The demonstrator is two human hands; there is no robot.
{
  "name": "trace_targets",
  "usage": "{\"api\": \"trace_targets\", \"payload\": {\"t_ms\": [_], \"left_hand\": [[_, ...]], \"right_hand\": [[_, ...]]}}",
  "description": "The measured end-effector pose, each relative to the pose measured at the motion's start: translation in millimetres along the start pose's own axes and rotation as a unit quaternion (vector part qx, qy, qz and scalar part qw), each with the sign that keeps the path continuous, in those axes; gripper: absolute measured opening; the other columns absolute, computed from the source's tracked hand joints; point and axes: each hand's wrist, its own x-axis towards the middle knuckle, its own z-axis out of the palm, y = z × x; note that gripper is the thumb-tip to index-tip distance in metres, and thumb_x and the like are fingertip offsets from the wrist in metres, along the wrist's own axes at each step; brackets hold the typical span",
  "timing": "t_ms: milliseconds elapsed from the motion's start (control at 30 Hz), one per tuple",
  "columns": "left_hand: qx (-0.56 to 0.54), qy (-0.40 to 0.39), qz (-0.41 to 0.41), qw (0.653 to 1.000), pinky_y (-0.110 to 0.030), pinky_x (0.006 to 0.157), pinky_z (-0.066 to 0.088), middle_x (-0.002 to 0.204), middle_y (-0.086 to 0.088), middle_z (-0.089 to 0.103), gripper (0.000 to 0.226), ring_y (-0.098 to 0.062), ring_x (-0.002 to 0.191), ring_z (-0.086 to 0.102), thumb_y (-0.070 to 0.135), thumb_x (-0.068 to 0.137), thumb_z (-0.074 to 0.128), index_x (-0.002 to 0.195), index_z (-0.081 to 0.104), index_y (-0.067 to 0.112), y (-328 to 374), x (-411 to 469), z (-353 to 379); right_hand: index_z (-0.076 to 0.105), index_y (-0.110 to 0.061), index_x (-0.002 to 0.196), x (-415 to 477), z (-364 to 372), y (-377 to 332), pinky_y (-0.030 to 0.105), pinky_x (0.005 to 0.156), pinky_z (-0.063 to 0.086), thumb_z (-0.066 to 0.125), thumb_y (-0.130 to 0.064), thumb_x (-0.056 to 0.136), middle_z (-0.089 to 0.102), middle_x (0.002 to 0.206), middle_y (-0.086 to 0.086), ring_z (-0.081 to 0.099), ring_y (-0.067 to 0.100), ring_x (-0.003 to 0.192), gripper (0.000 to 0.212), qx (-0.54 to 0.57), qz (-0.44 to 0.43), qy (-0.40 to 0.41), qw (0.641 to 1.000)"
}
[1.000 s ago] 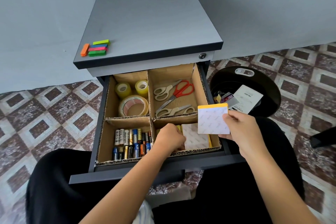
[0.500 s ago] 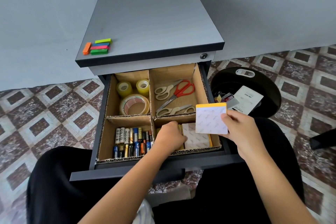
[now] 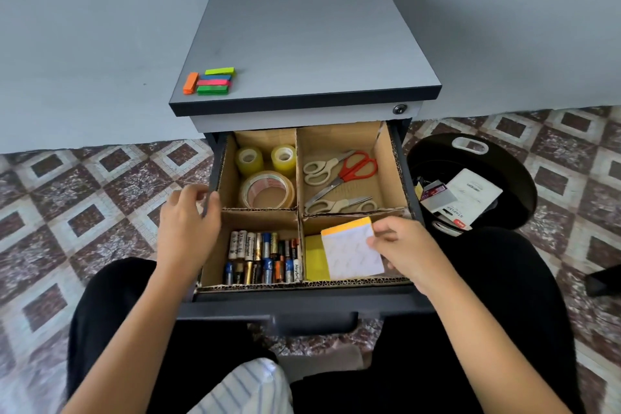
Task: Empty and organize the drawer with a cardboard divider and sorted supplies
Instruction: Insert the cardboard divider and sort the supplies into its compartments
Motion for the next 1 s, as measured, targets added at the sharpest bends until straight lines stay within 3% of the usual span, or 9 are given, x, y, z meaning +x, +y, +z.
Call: {"api": "trace_targets", "payload": {"t_ms": [100, 167, 267, 400, 500, 600, 833, 1000], "left_hand": [[0.014, -0.034, -0.031, 0.999, -0.045, 0.102, 0.034, 0.138, -0.015, 0.042, 0.043, -0.032, 0.129, 0.037, 0.032, 0.097, 0.046, 0.135, 0.045, 0.013, -17.1, 8.8, 5.0], [-0.002, -0.063, -0.038, 0.997, -0.045, 0.104, 0.033, 0.143, -0.015, 0.038, 0.049, -0.031, 0.132, 0.037, 0.033, 0.097, 0.044, 0.142, 0.035, 0.014, -22.5, 10.8, 9.5], [-0.041, -0.104, -0.061, 0.992, -0.044, 0.101, 0.036, 0.143, -0.013, 0.043, 0.052, -0.030, 0.130, 0.043, 0.037, 0.099, 0.038, 0.147, 0.027, 0.019, -24.6, 10.4, 16.5], [-0.027, -0.110, -0.092, 0.989, -0.042, 0.095, 0.039, 0.138, -0.015, 0.049, 0.049, -0.035, 0.123, 0.048, 0.039, 0.100, 0.032, 0.144, 0.033, 0.017, -21.4, 8.4, 22.3], [-0.014, -0.110, -0.100, 0.989, -0.042, 0.090, 0.041, 0.127, -0.019, 0.056, 0.049, -0.037, 0.115, 0.053, 0.042, 0.100, 0.030, 0.139, 0.039, 0.013, -26.1, 10.7, 24.9], [-0.015, -0.109, -0.100, 0.989, -0.042, 0.088, 0.043, 0.122, -0.019, 0.059, 0.049, -0.036, 0.109, 0.055, 0.043, 0.099, 0.030, 0.137, 0.042, 0.013, -29.5, 12.8, 27.3], [-0.022, -0.107, -0.092, 0.990, -0.042, 0.087, 0.045, 0.117, -0.018, 0.061, 0.049, -0.035, 0.104, 0.057, 0.045, 0.099, 0.031, 0.134, 0.044, 0.014, -34.8, 13.4, 29.0], [-0.026, -0.104, -0.087, 0.990, -0.039, 0.082, 0.041, 0.119, -0.017, 0.060, 0.048, -0.034, 0.107, 0.056, 0.044, 0.099, 0.030, 0.135, 0.043, 0.014, -33.6, 12.2, 28.7]], "right_hand": [[0.061, -0.013, 0.104, 10.8, 15.7, -3.1, 0.028, 0.069, 0.049, 0.061, -0.013, 0.089, 0.063, 0.093, -0.002, 0.058, 0.011, 0.071, 0.015, -0.032, 0.019, -0.021, 0.999], [0.061, -0.011, 0.099, 17.5, 23.2, -4.1, 0.034, 0.068, 0.055, 0.062, -0.011, 0.088, 0.064, 0.084, 0.002, 0.056, 0.012, 0.056, 0.011, -0.034, 0.036, -0.026, 0.998], [0.061, -0.010, 0.094, 23.8, 30.5, -3.3, 0.038, 0.067, 0.059, 0.065, -0.009, 0.085, 0.066, 0.082, 0.007, 0.062, 0.014, 0.054, 0.011, -0.028, 0.065, -0.025, 0.997], [0.060, -0.010, 0.086, 22.5, 39.8, -0.9, 0.033, 0.073, 0.054, 0.069, -0.017, 0.083, 0.068, 0.087, 0.007, 0.065, 0.019, 0.077, 0.012, -0.158, 0.015, 0.031, 0.987], [0.062, -0.003, 0.087, 18.7, 42.4, -3.3, 0.031, 0.070, 0.047, 0.068, -0.022, 0.085, 0.068, 0.085, 0.010, 0.062, 0.021, 0.079, 0.020, -0.221, 0.000, 0.046, 0.974], [0.056, -0.005, 0.073, 17.8, 41.8, -5.9, 0.033, 0.070, 0.049, 0.066, -0.023, 0.086, 0.069, 0.082, 0.015, 0.064, 0.024, 0.075, 0.024, -0.244, 0.002, 0.036, 0.969], [0.048, -0.015, 0.061, 18.3, 41.8, 2.4, 0.036, 0.071, 0.054, 0.068, -0.020, 0.084, 0.068, 0.069, 0.009, 0.066, 0.023, 0.070, 0.031, -0.200, 0.002, 0.031, 0.979], [0.061, -0.018, 0.078, 24.6, 40.8, 4.9, 0.022, 0.066, 0.043, 0.068, -0.023, 0.085, 0.063, 0.078, -0.005, 0.059, 0.012, 0.076, 0.012, -0.179, 0.003, 0.041, 0.983]]}}
